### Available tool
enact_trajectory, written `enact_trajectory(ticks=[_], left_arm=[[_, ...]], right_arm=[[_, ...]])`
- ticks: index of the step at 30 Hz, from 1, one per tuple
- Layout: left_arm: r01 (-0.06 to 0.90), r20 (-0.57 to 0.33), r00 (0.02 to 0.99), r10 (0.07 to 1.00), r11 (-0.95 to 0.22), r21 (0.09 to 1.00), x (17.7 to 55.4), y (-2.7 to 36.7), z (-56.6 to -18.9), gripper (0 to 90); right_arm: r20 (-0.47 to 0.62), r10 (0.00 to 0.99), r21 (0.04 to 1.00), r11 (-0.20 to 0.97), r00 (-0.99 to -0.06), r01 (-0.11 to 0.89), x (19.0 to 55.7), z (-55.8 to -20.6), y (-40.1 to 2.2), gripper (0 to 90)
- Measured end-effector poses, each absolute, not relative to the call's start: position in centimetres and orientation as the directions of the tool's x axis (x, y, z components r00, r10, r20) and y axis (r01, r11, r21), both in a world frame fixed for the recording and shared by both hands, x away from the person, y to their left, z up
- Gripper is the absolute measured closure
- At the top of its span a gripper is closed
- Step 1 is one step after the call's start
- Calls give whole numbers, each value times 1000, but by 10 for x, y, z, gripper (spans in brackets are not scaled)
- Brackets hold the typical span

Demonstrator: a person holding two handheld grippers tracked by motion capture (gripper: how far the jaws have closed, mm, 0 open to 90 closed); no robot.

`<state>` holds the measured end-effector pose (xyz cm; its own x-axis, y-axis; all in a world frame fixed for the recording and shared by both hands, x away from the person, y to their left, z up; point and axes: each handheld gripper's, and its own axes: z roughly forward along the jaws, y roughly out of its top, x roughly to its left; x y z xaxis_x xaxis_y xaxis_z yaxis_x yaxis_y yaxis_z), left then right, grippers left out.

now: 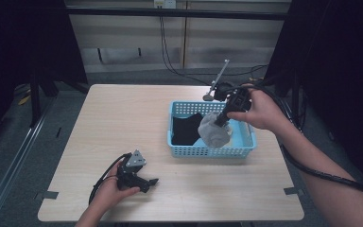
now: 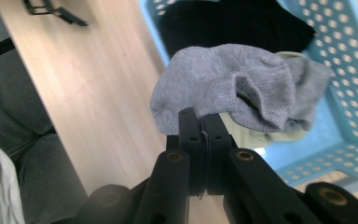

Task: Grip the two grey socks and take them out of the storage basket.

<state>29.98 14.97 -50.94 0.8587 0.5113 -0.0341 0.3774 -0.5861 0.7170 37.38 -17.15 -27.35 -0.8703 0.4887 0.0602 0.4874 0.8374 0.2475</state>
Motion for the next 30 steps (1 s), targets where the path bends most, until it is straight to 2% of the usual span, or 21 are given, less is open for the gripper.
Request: enact_trajectory(ticks=[8,16,30], left_arm=[[377,-33,859,511,-587,717,300,150,-509,77],[376,-32,858,512,-585,719,300,150,-510,77],[375,-30,860,509,-592,714,300,150,-509,77]], right_arm=[[71,407,267,872,-911,411,349,-276,-154,891],[102,333,259,901,-937,348,326,-301,-138,888],[133,270,254,921,-954,296,307,-329,-120,887]])
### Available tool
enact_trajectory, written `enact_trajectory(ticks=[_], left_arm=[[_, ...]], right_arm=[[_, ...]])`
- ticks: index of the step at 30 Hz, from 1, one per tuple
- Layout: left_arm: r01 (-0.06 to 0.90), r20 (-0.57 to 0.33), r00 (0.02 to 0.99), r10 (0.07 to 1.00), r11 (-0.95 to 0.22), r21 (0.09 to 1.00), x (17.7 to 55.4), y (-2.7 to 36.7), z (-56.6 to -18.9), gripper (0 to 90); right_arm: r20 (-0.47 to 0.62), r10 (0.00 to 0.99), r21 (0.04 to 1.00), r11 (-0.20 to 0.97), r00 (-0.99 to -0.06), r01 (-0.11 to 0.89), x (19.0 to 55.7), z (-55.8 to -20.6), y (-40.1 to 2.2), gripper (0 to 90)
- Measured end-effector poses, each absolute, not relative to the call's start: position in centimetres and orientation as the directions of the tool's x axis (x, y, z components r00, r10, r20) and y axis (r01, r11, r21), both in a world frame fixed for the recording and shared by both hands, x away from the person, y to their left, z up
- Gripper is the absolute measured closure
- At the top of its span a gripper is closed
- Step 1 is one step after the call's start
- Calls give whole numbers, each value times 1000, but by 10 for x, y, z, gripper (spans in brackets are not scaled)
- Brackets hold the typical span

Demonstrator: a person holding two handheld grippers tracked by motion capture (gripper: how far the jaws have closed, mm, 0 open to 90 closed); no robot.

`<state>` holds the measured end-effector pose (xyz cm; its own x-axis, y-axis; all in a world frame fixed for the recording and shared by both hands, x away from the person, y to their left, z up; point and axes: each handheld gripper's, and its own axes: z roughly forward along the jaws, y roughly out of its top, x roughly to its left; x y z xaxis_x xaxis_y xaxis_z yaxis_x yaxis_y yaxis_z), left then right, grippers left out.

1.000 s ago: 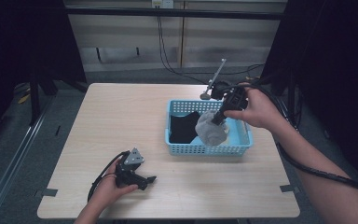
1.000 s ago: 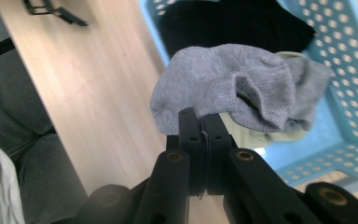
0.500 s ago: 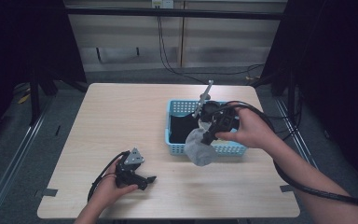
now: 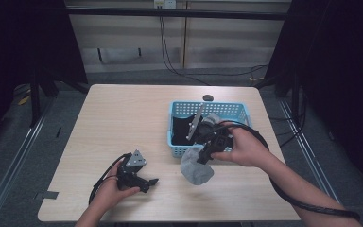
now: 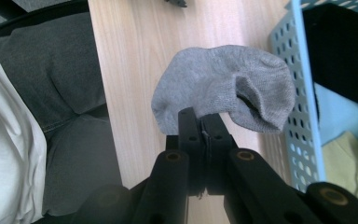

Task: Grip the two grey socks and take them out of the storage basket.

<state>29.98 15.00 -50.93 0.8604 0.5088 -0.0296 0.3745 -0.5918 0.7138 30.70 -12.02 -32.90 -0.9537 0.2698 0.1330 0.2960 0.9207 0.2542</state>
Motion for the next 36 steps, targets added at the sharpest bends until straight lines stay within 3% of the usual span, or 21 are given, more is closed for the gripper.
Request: enact_trajectory(ticks=[28,36], left_arm=[[374,-29,861,508,-592,714,300,150,-509,77],[374,-29,861,508,-592,714,300,150,-509,77]], right_arm=[[181,226,188,947,-957,259,301,-391,-91,881],[172,241,180,946,-955,271,303,-389,-95,713]])
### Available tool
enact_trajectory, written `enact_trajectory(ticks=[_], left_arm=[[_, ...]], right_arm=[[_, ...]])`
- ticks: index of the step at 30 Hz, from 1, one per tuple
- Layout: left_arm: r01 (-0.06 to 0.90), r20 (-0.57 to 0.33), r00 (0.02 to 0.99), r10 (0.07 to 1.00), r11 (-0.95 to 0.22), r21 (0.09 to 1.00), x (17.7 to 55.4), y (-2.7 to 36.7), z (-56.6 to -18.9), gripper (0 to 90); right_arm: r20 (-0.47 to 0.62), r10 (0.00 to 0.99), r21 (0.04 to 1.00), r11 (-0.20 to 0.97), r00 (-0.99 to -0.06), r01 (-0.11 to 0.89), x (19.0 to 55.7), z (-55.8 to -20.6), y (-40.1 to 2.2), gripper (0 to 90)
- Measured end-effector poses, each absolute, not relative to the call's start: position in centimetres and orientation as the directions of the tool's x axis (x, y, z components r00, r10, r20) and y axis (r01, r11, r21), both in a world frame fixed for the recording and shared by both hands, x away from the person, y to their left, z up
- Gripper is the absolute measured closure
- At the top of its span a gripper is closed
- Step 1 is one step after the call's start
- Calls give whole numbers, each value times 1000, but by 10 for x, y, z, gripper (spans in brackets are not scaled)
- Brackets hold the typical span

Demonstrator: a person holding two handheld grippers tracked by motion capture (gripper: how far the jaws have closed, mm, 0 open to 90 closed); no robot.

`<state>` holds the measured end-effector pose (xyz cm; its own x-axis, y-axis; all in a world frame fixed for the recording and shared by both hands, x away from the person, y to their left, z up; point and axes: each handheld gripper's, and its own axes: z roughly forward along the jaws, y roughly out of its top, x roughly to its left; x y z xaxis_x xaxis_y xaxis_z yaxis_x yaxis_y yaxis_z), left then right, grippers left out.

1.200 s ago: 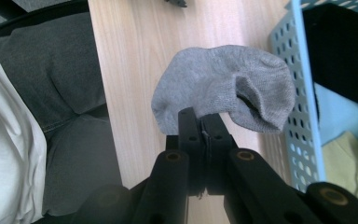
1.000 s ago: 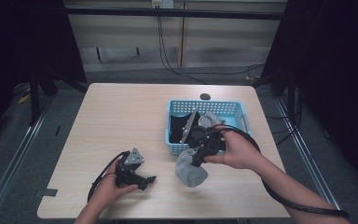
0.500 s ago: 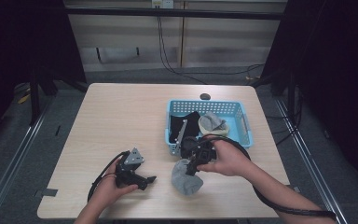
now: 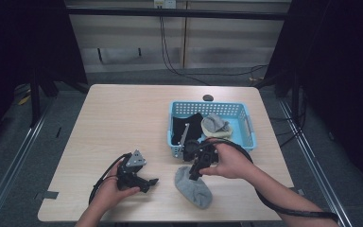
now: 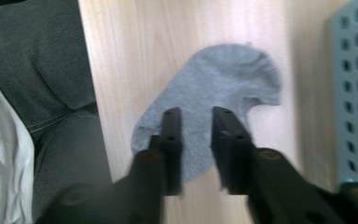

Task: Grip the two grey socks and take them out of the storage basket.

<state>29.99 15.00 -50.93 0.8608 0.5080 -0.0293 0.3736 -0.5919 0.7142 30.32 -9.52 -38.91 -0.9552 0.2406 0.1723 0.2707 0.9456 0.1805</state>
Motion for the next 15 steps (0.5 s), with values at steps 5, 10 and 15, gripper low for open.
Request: enact_trajectory(ticks=[5,10,15], left_arm=[[374,-29,861,508,-592,714,300,150,-509,77],[379,-35,857,514,-583,719,299,150,-510,77],[378,-34,857,514,-583,720,300,149,-510,77]], right_arm=[[147,275,198,933,-950,301,309,-374,-105,649],[106,357,233,898,-928,372,330,-358,-125,563],[68,420,244,873,-905,423,348,-352,-141,510]])
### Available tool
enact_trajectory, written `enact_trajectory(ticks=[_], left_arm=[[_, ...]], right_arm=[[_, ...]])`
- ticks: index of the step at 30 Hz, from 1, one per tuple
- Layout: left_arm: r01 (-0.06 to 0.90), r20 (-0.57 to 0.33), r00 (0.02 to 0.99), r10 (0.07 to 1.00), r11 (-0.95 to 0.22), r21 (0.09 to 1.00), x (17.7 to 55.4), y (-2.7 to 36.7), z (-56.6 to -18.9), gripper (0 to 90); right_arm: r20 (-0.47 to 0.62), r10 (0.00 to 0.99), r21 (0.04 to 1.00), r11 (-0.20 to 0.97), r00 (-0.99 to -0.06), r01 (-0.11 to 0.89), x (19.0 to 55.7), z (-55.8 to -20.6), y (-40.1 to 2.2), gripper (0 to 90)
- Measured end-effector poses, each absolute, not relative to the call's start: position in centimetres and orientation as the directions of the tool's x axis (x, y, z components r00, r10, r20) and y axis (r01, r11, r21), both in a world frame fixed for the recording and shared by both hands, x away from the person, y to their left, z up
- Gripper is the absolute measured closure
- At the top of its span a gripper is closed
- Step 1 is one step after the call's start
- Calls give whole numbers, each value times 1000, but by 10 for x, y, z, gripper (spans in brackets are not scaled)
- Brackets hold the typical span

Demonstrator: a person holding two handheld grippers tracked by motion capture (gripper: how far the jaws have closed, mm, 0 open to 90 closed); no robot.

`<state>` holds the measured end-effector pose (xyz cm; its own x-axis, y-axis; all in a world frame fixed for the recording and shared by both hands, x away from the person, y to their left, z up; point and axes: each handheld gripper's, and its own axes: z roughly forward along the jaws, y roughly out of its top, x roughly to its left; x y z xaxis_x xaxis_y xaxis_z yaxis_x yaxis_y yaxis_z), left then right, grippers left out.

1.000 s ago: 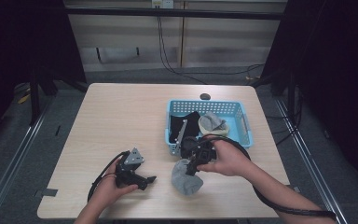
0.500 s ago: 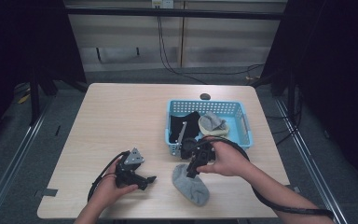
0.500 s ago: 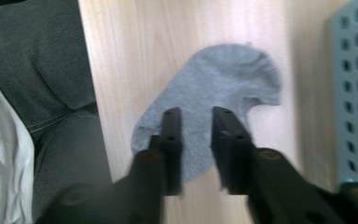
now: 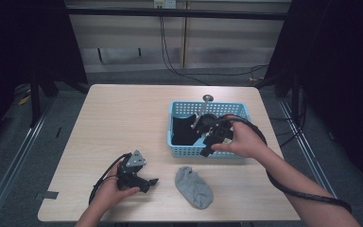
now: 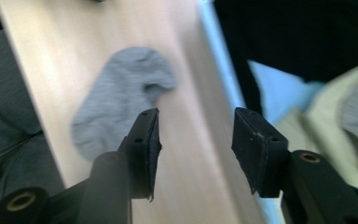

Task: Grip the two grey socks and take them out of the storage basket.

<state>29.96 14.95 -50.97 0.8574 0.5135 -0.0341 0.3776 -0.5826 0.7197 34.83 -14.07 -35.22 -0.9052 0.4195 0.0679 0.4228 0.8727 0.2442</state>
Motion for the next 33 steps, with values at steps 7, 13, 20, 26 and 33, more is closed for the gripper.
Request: enact_trajectory(ticks=[7,13,20,26,33], left_arm=[[376,-32,858,513,-584,719,300,150,-510,77],[376,-32,858,513,-585,719,300,150,-510,77],[376,-32,858,512,-586,718,300,150,-509,77],[375,-32,858,512,-583,721,300,150,-510,77],[375,-32,858,512,-583,721,300,150,-510,77]], right_arm=[[45,528,269,811,-848,520,378,-348,-165,462],[17,584,237,786,-811,571,400,-360,-178,393],[-14,665,249,726,-747,641,423,-381,-194,318],[-46,686,252,712,-727,656,432,-391,-198,301],[-42,734,265,662,-677,701,447,-407,-208,303]])
